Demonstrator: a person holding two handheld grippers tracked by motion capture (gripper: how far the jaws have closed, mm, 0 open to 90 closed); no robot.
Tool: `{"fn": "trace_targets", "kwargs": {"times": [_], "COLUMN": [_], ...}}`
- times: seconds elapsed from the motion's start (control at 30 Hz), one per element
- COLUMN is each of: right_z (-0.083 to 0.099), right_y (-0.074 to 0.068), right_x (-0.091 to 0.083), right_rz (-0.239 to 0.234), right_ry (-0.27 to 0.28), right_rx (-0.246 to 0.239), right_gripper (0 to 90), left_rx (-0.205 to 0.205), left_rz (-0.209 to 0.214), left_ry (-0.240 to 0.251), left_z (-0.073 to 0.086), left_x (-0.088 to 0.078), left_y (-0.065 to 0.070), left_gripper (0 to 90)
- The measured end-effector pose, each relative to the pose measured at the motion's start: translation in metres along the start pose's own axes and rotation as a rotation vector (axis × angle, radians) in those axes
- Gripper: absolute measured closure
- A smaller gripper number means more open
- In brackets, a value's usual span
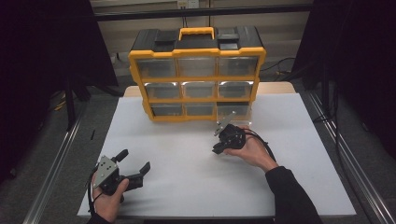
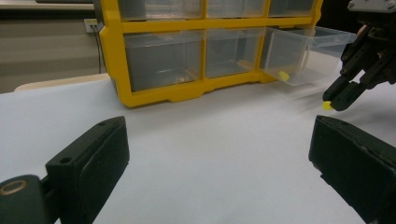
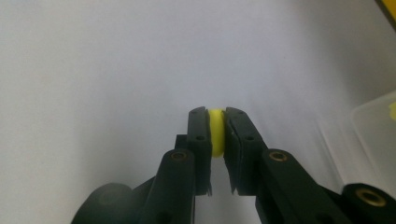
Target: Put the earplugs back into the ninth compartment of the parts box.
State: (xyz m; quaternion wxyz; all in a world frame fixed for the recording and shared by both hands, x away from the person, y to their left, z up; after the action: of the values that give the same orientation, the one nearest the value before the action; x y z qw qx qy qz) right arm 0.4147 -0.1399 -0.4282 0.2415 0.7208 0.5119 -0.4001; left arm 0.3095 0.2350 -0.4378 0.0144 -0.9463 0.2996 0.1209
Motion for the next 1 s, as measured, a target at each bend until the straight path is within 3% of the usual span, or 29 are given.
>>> {"fn": "trace_targets", "kwargs": {"times": [1.0], "right_z": [-0.011], "right_y": [-0.005], "right_x": [-0.036], "right_rz": [0.018], "right_ry": [0.102], "right_rx": [-0.013], "right_gripper": [81.0], "left_rx": [0.003], "left_rz": [-0.002], "left_ry": [0.003], "left_z": [-0.001], "left_x": [0.0], "left_y": [0.0], "left_gripper": [5.1]}}
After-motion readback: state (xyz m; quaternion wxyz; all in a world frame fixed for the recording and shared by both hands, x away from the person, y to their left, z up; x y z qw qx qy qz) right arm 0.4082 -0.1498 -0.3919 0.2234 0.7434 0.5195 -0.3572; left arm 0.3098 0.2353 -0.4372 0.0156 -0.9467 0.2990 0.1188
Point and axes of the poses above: each handheld gripper's, and its own axes: x roughly forward along the jaws, z roughly out of its underside, y roughly to its right, the point moved 1 cm from there along x, roughly forward along the jaws, and after that the axes turned 1 degree about -z, right-handed, at the moved point
